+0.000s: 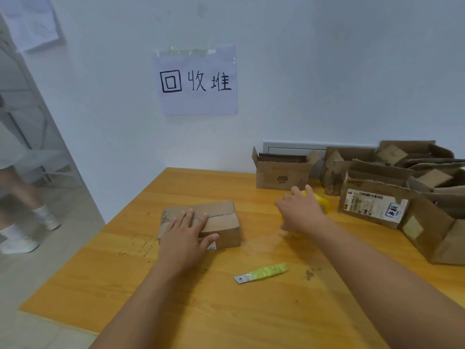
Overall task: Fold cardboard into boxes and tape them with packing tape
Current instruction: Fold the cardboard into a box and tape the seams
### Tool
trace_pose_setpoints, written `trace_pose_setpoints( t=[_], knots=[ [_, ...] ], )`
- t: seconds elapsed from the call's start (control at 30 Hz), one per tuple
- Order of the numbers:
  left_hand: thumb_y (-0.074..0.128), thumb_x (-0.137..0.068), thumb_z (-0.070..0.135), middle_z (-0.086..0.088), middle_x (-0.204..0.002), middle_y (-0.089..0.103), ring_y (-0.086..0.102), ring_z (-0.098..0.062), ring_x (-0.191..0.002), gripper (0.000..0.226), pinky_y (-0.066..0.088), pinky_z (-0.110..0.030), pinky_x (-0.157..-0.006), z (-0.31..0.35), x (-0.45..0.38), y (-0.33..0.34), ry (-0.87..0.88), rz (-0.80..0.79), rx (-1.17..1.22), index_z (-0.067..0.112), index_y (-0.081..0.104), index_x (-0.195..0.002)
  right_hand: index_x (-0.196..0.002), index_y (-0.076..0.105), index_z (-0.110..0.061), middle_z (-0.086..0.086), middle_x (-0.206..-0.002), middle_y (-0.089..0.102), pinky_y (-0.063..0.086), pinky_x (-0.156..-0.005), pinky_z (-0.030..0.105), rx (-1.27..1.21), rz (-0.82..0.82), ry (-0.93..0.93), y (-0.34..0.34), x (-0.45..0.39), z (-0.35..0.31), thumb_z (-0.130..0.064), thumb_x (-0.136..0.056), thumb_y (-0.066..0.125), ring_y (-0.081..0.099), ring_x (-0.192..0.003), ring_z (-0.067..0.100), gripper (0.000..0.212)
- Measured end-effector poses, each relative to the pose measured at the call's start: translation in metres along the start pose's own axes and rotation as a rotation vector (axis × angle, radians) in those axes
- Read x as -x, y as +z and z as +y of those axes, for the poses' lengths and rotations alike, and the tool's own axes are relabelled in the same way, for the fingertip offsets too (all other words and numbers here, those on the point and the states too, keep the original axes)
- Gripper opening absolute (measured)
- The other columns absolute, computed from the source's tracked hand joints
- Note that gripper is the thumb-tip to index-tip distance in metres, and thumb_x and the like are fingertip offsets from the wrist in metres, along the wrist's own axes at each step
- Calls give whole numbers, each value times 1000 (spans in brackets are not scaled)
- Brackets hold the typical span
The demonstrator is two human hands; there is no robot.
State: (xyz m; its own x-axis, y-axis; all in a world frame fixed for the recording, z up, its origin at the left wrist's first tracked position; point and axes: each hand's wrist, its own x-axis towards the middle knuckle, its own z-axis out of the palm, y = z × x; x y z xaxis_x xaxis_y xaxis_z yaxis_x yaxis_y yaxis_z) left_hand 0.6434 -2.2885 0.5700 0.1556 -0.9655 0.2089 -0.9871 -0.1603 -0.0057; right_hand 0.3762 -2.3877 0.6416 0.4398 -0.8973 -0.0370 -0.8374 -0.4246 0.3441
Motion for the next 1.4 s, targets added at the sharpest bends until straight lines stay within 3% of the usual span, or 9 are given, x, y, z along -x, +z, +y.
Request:
trace_pose_setpoints(
  t=[0.2,0.4,0.57,0.7,0.87,1.03,1.13,1.27,1.4],
  knots=[
    [-22,-62,87,-1,-166,16,11,-20,-153,112,11,-36,-121,-3,-6,3,-5,6,5,42,18,-156,-105,59,-25,1,-109,59,31,-104,53,-228,24,25,-6,1,0,-50,-86,62,42,-115,26,31],
    [-15,-66,86,0,-165,17,13,-19,-152,105,12,-36,-121,-7,-9,3,-3,12,13,43,20,-155,-93,58,-23,-5,-91,57,42,-70,33,-794,-40,45,-22,-2,4,-45,-82,71,52,-86,16,28],
    [-11,-69,86,0,-165,19,15,-20,-152,102,14,-37,-121,-8,-9,2,-3,12,32,42,22,-155,-86,56,-18,2,-98,63,41,-70,32,-1072,-90,30,-23,-5,1,-58,-78,74,56,-90,18,44],
    [-12,-68,88,0,-165,20,16,-20,-152,104,16,-38,-121,-10,-10,3,1,5,43,42,22,-155,-104,48,-26,-8,-102,53,38,-67,26,-911,-153,29,-17,-5,5,-66,-76,71,50,-93,14,54],
    [-9,-69,87,0,-165,19,16,-20,-151,102,16,-39,-121,-10,-10,2,7,-3,46,42,21,-155,-121,61,-28,-1,-123,56,29,-109,48,-503,-4,-30,-19,-5,-12,-46,-95,43,44,-121,24,36],
    [-11,-67,87,1,-165,17,14,-20,-152,103,14,-38,-121,-9,-8,-2,1,-17,37,42,18,-155,-98,56,-22,-1,-99,58,41,-84,41,-233,93,-50,-12,-5,-29,-66,-90,42,52,-101,23,47],
    [-8,-70,87,1,-165,16,14,-20,-152,100,12,-38,-122,-8,-8,-5,8,-42,37,42,18,-156,-84,53,-21,-5,-85,56,40,-74,37,-381,123,-19,-10,-2,-18,-66,-83,54,53,-88,21,45],
    [28,-94,72,-1,-166,11,10,-20,-153,78,10,-38,-122,-13,-11,-8,56,-97,27,31,10,-158,-95,62,-18,-2,-92,61,45,-77,37,-537,200,8,-7,6,-10,-60,-81,57,56,-87,20,45],
    [42,-99,57,0,-167,6,5,-16,-153,73,8,-34,-122,-27,-15,-13,98,-181,64,23,14,-158,-77,52,-25,-8,-80,54,41,-64,33,-601,288,-32,-20,11,-11,-58,-82,58,52,-79,16,34]
  ],
)
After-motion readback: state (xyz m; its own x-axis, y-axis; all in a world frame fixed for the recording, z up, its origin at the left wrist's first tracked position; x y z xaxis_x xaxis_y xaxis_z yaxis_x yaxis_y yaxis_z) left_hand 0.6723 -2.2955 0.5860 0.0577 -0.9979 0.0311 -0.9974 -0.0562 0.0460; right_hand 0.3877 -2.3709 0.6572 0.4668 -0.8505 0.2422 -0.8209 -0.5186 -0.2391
